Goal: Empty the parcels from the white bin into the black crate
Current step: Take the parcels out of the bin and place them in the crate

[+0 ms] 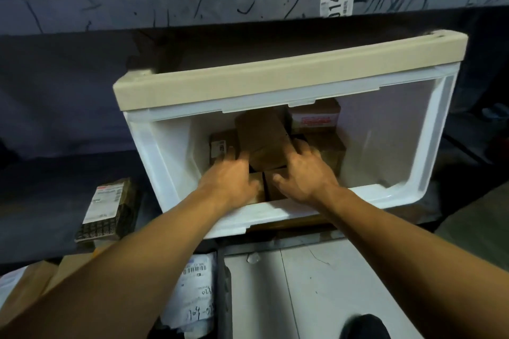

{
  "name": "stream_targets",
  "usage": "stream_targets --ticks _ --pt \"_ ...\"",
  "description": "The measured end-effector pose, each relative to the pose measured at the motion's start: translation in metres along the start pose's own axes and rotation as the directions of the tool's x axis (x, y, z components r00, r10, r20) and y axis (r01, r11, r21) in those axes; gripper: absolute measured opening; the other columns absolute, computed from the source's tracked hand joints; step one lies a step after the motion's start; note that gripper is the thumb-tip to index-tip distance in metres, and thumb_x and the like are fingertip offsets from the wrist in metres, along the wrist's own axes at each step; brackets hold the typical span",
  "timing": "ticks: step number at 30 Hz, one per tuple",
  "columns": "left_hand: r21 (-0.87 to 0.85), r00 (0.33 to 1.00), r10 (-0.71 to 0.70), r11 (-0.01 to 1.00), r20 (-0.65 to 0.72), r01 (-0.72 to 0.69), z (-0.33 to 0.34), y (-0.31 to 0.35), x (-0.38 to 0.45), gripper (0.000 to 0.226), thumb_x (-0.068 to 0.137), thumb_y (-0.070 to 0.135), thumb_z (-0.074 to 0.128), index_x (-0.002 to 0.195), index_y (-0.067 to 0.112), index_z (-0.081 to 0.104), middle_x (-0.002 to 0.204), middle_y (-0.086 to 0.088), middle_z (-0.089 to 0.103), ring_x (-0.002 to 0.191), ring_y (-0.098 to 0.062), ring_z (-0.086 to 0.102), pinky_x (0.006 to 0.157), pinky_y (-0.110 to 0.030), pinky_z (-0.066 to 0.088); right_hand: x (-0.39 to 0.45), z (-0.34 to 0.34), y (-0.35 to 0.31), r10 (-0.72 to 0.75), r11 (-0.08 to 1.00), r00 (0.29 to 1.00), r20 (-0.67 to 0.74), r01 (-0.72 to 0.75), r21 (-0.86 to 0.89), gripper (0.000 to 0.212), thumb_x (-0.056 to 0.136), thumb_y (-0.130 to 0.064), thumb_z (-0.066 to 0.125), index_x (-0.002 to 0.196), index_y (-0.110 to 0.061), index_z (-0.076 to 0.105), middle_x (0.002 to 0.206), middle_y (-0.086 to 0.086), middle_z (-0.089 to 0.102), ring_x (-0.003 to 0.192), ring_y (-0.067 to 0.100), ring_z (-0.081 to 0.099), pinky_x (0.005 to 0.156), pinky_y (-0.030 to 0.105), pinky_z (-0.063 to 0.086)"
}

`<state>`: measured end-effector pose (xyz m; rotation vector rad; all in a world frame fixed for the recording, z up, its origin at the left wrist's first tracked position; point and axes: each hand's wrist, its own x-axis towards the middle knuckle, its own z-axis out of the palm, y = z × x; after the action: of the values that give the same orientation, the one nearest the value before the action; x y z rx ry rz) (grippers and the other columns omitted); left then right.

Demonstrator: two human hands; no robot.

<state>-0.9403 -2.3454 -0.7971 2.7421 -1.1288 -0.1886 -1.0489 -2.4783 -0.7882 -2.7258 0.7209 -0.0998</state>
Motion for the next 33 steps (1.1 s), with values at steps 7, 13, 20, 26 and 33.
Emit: stream_targets --ticks 7,13,20,26,33 --pt "-0.26 0.994 -0.112 0.96 -0.02 0.103 0.017 0.004 0.041 0.074 0.091 0.04 0.064 0.153 0.026 0.025 0.136 -0.013 0.055 0.118 -0.036 0.059 0.094 -0.036 0.05 0.045 0.018 0.01 0.06 0.975 0.997 -0.045 -0.049 0.215 0.085 0.09 -0.036 0.064 0.159 -0.025 0.014 0.156 0.013 0.031 0.142 0.036 0.032 0.114 0.042 0.032" --pt "-0.445 0.985 -0.167 0.886 -0.044 0.13 0.021 0.013 0.055 0.049 0.096 0.036 0.057 0.143 0.025 0.045 0.136 -0.008 0.058 0.118 -0.034 0.059 0.08 -0.027 0.04 0.061 0.023 0.007 0.109 0.911 0.99 -0.09 -0.063 0.407 0.058 0.09 -0.03 0.065 0.144 -0.023 0.045 0.143 0.008 0.053 0.133 0.031 0.049 0.105 0.035 0.043" --pt "-0.623 0.963 -0.253 0.77 -0.096 0.14 0.013 0.01 0.051 0.044 0.094 0.027 0.058 0.138 0.027 0.053 0.135 -0.004 0.061 0.123 -0.029 0.059 0.089 -0.027 0.045 0.057 0.017 -0.005 0.191 0.814 0.98 -0.05 -0.13 0.566 0.06 0.07 -0.038 0.06 0.129 -0.028 0.059 0.122 0.001 0.065 0.114 0.026 0.062 0.087 0.032 0.05" --pt "-0.848 0.92 -0.384 0.512 -0.083 0.137 -0.01 0.018 0.035 0.047 0.082 0.035 0.071 0.127 0.024 0.061 0.121 -0.001 0.068 0.109 -0.024 0.066 0.094 -0.043 0.056 0.034 0.002 -0.008 0.267 0.684 0.955 -0.126 -0.095 0.723 0.023 0.083 -0.017 0.068 0.096 -0.035 0.059 0.11 -0.005 0.067 0.11 0.02 0.064 0.093 0.034 0.054" --pt "-0.931 0.905 -0.422 0.35 -0.053 0.109 -0.029 0.026 -0.009 0.095 0.046 0.065 0.082 0.13 0.026 0.061 0.122 0.005 0.068 0.111 -0.019 0.066 0.096 -0.041 0.056 -0.02 -0.024 -0.022 0.219 0.645 0.97 -0.109 -0.06 0.762 0.047 0.074 -0.026 0.069 0.116 -0.034 0.052 0.116 0.0 0.063 0.101 0.013 0.063 0.085 0.027 0.054"
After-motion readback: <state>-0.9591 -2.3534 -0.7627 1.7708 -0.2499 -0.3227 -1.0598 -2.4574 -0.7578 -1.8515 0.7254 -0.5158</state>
